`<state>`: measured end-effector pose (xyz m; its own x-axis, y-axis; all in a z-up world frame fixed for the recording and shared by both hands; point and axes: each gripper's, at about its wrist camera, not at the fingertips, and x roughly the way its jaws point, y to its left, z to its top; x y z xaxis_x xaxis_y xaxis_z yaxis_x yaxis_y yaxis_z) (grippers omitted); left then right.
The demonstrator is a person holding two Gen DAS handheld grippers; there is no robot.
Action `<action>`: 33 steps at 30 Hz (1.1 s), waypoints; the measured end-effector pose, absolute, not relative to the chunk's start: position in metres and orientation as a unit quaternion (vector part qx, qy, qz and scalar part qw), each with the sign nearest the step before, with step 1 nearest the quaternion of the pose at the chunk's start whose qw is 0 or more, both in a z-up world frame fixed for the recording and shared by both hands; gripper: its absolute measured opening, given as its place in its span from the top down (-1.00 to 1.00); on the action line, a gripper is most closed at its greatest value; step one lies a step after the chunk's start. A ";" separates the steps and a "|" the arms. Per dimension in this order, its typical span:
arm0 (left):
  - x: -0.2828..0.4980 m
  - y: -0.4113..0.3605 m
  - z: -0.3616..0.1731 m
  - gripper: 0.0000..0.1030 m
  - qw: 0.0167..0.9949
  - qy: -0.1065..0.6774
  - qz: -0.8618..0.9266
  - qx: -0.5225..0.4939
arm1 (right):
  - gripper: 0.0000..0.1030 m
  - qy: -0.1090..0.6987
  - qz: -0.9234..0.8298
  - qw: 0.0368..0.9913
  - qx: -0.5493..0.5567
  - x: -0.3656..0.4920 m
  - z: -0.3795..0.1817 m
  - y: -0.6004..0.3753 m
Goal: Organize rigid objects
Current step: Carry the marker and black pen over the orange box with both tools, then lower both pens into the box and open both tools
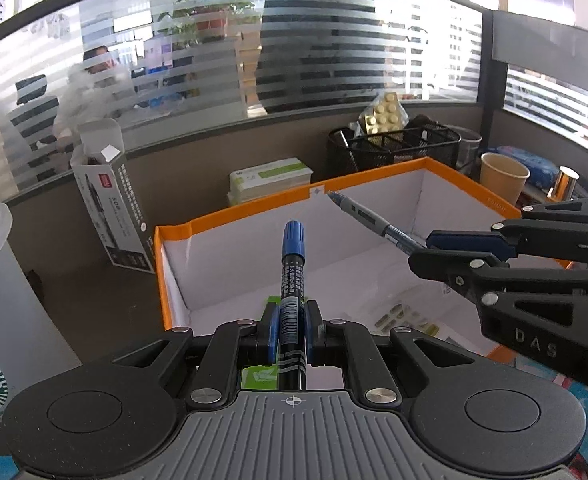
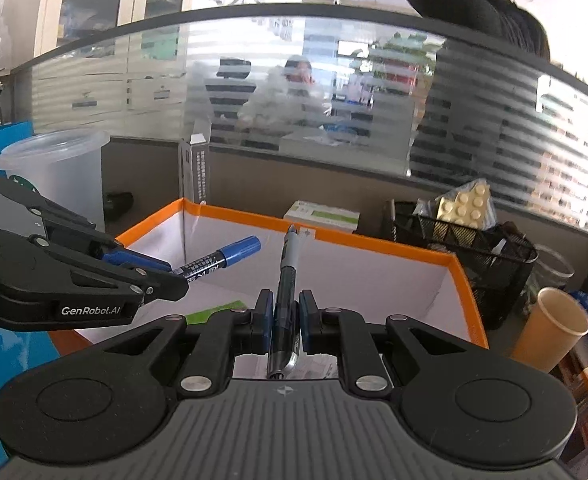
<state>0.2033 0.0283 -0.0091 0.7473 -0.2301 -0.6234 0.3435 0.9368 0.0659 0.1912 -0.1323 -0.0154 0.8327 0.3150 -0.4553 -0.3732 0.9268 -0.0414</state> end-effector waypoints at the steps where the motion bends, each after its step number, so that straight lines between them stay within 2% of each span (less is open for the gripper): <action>1: 0.204 0.028 -0.009 0.79 0.929 0.323 -0.154 0.092 | 0.75 0.232 0.182 0.954 -0.058 0.194 -0.016 -0.134; 22: 0.223 0.017 -0.029 0.79 0.904 0.389 -0.146 0.104 | 0.75 0.335 0.189 0.921 -0.057 0.240 -0.037 -0.133; 33: 0.228 0.017 -0.032 0.78 0.903 0.394 -0.142 0.098 | 0.76 0.352 0.191 0.914 -0.062 0.248 -0.045 -0.129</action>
